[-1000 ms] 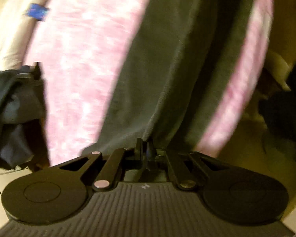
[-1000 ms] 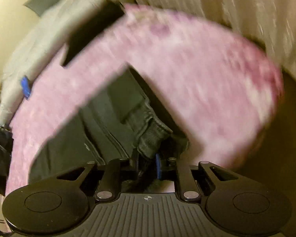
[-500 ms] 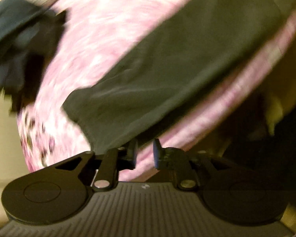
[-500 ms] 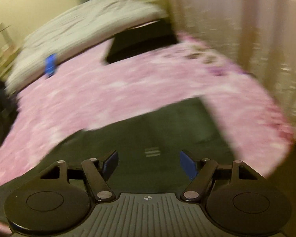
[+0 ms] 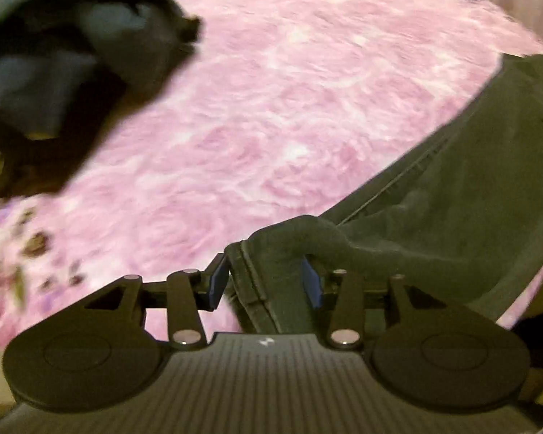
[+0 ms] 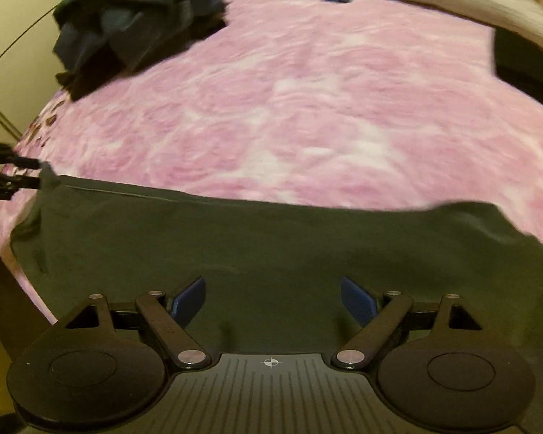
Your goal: Fold clothes
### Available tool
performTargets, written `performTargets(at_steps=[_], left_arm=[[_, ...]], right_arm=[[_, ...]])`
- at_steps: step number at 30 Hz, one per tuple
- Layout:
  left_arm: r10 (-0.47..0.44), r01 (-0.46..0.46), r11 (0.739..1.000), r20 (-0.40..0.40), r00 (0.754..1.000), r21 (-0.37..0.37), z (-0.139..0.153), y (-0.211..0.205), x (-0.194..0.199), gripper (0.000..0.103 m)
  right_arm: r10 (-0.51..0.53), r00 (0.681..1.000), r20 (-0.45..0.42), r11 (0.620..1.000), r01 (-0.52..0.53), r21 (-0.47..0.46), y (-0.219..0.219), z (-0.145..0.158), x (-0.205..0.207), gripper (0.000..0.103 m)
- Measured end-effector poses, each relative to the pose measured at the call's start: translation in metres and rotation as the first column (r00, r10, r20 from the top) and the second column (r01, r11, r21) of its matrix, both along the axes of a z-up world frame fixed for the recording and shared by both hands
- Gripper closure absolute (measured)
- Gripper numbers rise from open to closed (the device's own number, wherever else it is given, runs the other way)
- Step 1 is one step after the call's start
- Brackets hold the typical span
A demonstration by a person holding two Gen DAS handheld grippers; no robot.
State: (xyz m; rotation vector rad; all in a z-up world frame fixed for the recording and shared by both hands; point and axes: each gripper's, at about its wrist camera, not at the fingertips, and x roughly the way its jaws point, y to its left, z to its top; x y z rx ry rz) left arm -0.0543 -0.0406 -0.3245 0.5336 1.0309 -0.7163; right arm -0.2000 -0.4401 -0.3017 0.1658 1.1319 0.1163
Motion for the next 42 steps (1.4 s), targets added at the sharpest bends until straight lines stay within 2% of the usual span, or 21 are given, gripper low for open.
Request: performTargets(at_steps=[1,2,3,6,9,13,17,18,21,24,27,28,29,30,31,33,36,38,41,42], left_arm=[[-0.018,0.017,1.0,-0.042,0.999,-0.016,-0.005,0.003,0.007,0.07],[-0.034,0.031,0.999,-0.089,0.996,-0.032,-0.009,0.005,0.012,0.089],[-0.041,0.037,0.998,-0.11,0.993,-0.044,-0.008,0.008,0.013,0.096],[-0.049,0.037,0.995,-0.125,0.991,-0.093,0.007,0.019,0.011,0.097],[-0.041,0.031,0.995,-0.112,0.993,-0.091,0.017,0.029,0.005,0.097],[0.012,-0.016,0.999,-0.126,0.992,-0.03,0.017,0.041,-0.012,0.097],[0.007,-0.003,1.0,-0.133,0.991,0.03,0.006,0.032,-0.018,0.097],[0.008,-0.004,1.0,-0.133,0.991,0.028,0.008,0.032,-0.014,0.094],[0.012,-0.013,1.0,-0.063,0.998,-0.012,0.027,0.034,-0.002,0.085],[-0.069,0.069,0.997,-0.025,0.997,-0.03,0.031,0.03,0.003,0.069],[-0.183,0.181,0.983,-0.072,0.98,-0.037,0.013,0.019,0.011,0.066],[-0.203,0.201,0.979,-0.093,0.975,-0.03,0.006,0.016,0.013,0.066],[-0.22,0.219,0.975,-0.111,0.969,-0.02,0.0,0.013,0.013,0.066],[-0.237,0.238,0.971,-0.126,0.963,-0.012,-0.004,0.011,0.013,0.078],[-0.247,0.248,0.969,-0.137,0.959,-0.013,-0.004,0.012,0.012,0.083],[-0.254,0.252,0.967,-0.125,0.959,-0.035,0.005,0.016,0.007,0.089],[-0.208,0.203,0.976,-0.061,0.976,-0.079,0.026,0.021,0.002,0.089],[-0.143,0.139,0.985,-0.032,0.989,-0.1,0.029,0.021,0.005,0.089],[-0.087,0.084,0.995,-0.068,0.994,-0.049,0.006,0.012,0.013,0.088],[-0.079,0.077,0.997,-0.09,0.993,-0.02,-0.003,0.009,0.015,0.084]], right_arm=[[0.004,1.0,-0.011,1.0,-0.004,0.003,0.006,-0.004,0.008,0.018],[0.008,1.0,-0.022,1.0,-0.008,0.005,0.012,-0.009,0.015,0.018],[0.013,0.999,-0.031,1.0,-0.013,0.007,0.017,-0.012,0.022,0.018],[0.04,0.998,-0.039,0.999,-0.041,-0.011,0.029,-0.016,0.034,0.018],[0.055,0.998,-0.038,0.997,-0.057,-0.056,0.035,-0.017,0.04,0.018],[0.049,0.998,-0.035,0.996,-0.051,-0.072,0.032,-0.015,0.044,0.018],[0.176,0.983,-0.05,0.978,-0.18,-0.108,0.04,-0.019,0.047,0.018],[0.229,0.972,-0.043,0.964,-0.233,-0.13,0.043,-0.018,0.048,0.018],[0.393,0.919,-0.041,0.899,-0.393,-0.194,0.049,-0.021,0.054,0.018],[0.526,0.848,-0.064,0.821,-0.525,-0.222,0.054,-0.028,0.065,0.019],[0.621,0.775,-0.12,0.745,-0.631,-0.217,0.059,-0.042,0.075,0.021],[0.64,0.755,-0.143,0.726,-0.655,-0.21,0.06,-0.048,0.076,0.028],[0.654,0.739,-0.165,0.712,-0.674,-0.197,0.06,-0.053,0.078,0.049],[0.654,0.735,-0.178,0.711,-0.678,-0.185,0.059,-0.056,0.079,0.052],[0.649,0.74,-0.179,0.717,-0.673,-0.181,0.057,-0.055,0.079,0.057],[0.635,0.752,-0.176,0.731,-0.659,-0.178,0.054,-0.052,0.078,0.103],[0.608,0.784,-0.123,0.75,-0.618,-0.235,0.051,-0.038,0.078,0.103],[0.553,0.83,-0.076,0.788,-0.551,-0.275,0.047,-0.032,0.085,0.103],[0.491,0.869,-0.07,0.831,-0.49,-0.263,0.044,-0.037,0.095,0.103],[0.481,0.874,-0.072,0.836,-0.482,-0.262,0.044,-0.037,0.096,0.103]])
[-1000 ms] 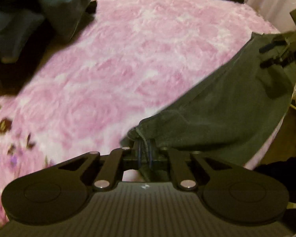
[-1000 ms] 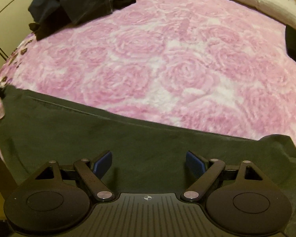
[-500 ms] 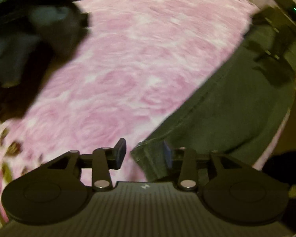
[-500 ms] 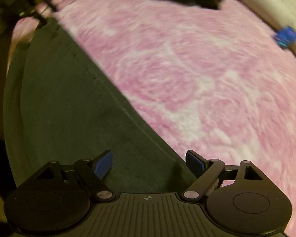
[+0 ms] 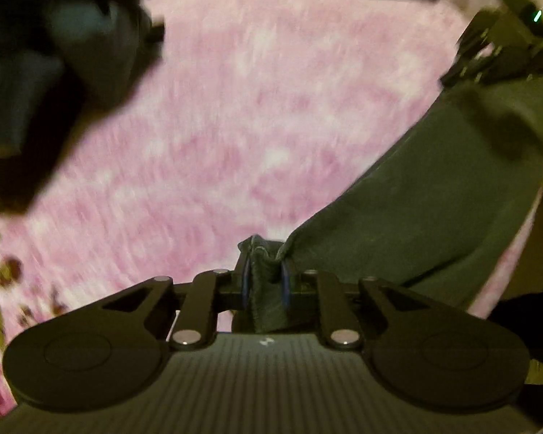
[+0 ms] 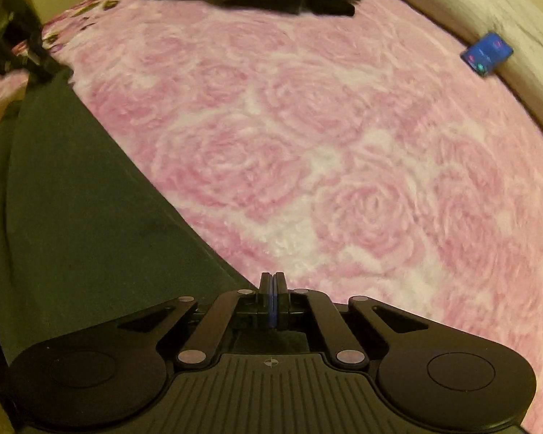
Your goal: Fold clothes
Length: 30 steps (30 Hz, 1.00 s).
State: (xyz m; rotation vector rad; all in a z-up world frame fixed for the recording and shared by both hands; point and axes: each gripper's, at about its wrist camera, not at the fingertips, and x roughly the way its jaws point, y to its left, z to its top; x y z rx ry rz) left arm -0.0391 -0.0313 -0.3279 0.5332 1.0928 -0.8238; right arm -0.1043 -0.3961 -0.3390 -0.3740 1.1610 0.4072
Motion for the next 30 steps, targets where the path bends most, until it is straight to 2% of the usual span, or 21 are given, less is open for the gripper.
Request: performTargets(at_steps=[2,3,4,5,6,8,11,13,15,17,18,19,20,23,25,28,30], left_arm=[[0.029,-0.029,0.999,0.005,1.0,0.023,-0.002,0.005,0.001,0.074],[0.054,-0.054,0.998,0.016,0.998,0.022,0.002,0.012,0.002,0.069],[0.08,-0.081,0.996,0.039,0.996,0.024,0.009,0.02,-0.001,0.068],[0.106,-0.108,0.994,0.067,0.992,0.028,0.017,0.028,-0.005,0.068],[0.12,-0.123,0.992,0.091,0.989,0.026,0.026,0.037,-0.011,0.069],[0.092,-0.101,0.994,0.158,0.983,0.048,0.042,0.048,-0.032,0.071],[-0.116,0.09,0.988,0.213,0.97,0.126,0.044,0.041,-0.082,0.07],[-0.263,0.22,0.956,0.238,0.935,0.194,0.028,0.026,-0.112,0.069],[-0.387,0.316,0.909,0.266,0.883,0.271,0.005,0.008,-0.132,0.07],[-0.458,0.356,0.871,0.296,0.838,0.34,-0.016,-0.009,-0.138,0.072],[-0.484,0.361,0.851,0.306,0.82,0.381,-0.026,-0.016,-0.137,0.089],[-0.493,0.365,0.845,0.304,0.815,0.392,-0.026,-0.018,-0.135,0.095],[-0.497,0.37,0.842,0.298,0.815,0.393,-0.024,-0.02,-0.134,0.101],[-0.477,0.355,0.851,0.286,0.831,0.388,0.006,-0.011,-0.145,0.102],[-0.463,0.354,0.85,0.233,0.855,0.391,0.011,-0.008,-0.156,0.102],[-0.453,0.368,0.832,0.126,0.883,0.415,-0.014,-0.012,-0.164,0.101],[-0.451,0.377,0.826,0.091,0.888,0.42,-0.028,-0.015,-0.164,0.089]], right_arm=[[-0.004,1.0,0.015,1.0,0.003,0.015,0.004,0.008,-0.006,0.101],[-0.015,1.0,0.023,0.999,0.014,0.033,0.006,0.014,-0.011,0.078],[-0.036,0.999,0.03,0.998,0.034,0.056,0.008,0.02,-0.017,0.058],[-0.056,0.998,0.04,0.995,0.053,0.083,0.011,0.025,-0.025,0.029],[-0.07,0.996,0.048,0.991,0.064,0.115,0.015,0.029,-0.035,0.029],[-0.096,0.995,0.029,0.985,0.091,0.148,0.026,0.032,-0.055,0.029],[-0.144,0.989,-0.009,0.972,0.143,0.185,0.04,0.03,-0.082,0.029],[-0.199,0.979,-0.041,0.957,0.204,0.205,0.045,0.025,-0.097,0.029],[-0.243,0.968,-0.063,0.945,0.251,0.208,0.048,0.021,-0.105,0.029],[-0.26,0.963,-0.073,0.942,0.269,0.201,0.049,0.02,-0.114,0.029],[-0.262,0.962,-0.072,0.944,0.272,0.189,0.049,0.02,-0.118,0.029],[-0.27,0.96,-0.073,0.944,0.279,0.176,0.047,0.02,-0.122,0.029],[-0.288,0.955,-0.073,0.939,0.296,0.172,0.043,0.022,-0.127,0.029],[-0.371,0.926,-0.062,0.908,0.376,0.182,0.021,0.029,-0.142,0.029],[-0.438,0.896,-0.076,0.875,0.444,0.193,0.007,0.027,-0.151,0.029],[-0.548,0.826,-0.135,0.795,0.564,0.223,-0.018,0.016,-0.161,0.029],[-0.624,0.762,-0.173,0.723,0.647,0.242,-0.04,0.011,-0.172,0.029]])
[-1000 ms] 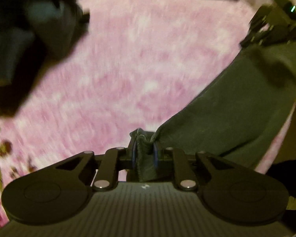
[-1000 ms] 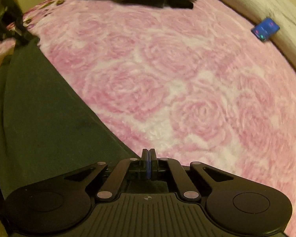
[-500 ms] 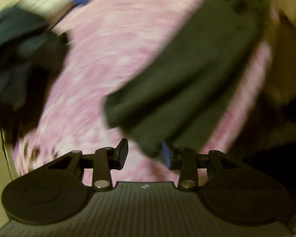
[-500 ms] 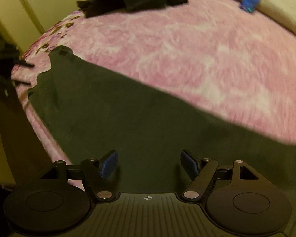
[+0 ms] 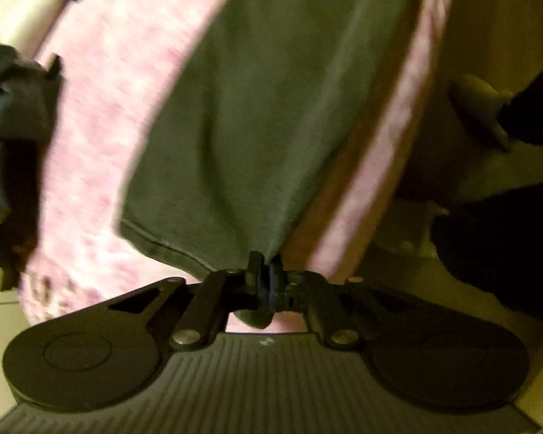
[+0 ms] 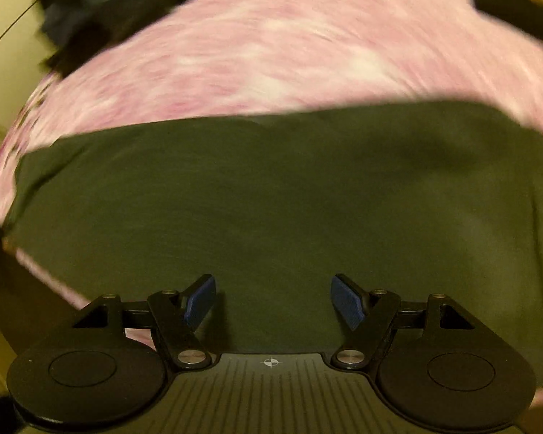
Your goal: Fold clothes
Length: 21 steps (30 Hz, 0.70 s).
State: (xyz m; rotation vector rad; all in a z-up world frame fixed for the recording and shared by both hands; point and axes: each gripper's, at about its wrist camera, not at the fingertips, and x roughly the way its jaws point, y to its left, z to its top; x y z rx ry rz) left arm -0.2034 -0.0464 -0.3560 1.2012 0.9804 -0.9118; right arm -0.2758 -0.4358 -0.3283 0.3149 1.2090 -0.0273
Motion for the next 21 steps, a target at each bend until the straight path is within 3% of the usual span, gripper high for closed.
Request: performTargets(at_steps=[4,10,13,15,21], left_arm=[[0.039,-0.039,0.999,-0.04,0.998,0.005,0.018,0.0,0.01,0.079],[0.139,-0.141,0.988,-0.038,0.99,-0.054,0.059,-0.031,0.035,0.079],[0.158,-0.165,0.98,-0.072,0.985,-0.113,0.067,-0.078,0.045,0.079],[0.159,-0.174,0.972,-0.101,0.982,-0.157,0.074,-0.115,0.047,0.078],[0.14,-0.172,0.958,-0.149,0.979,-0.229,0.09,-0.216,0.027,0.072]], right_arm=[[-0.219,0.975,0.021,0.975,0.218,0.037,-0.057,0.004,-0.033,0.029],[-0.468,0.883,0.025,0.874,0.467,-0.133,-0.146,0.022,-0.086,0.029],[-0.499,0.866,0.028,0.845,0.493,-0.206,-0.173,0.036,-0.101,0.028],[-0.494,0.87,-0.001,0.839,0.476,-0.265,-0.18,0.045,-0.105,0.011],[-0.445,0.894,-0.059,0.874,0.419,-0.246,-0.187,0.063,-0.125,0.011]])
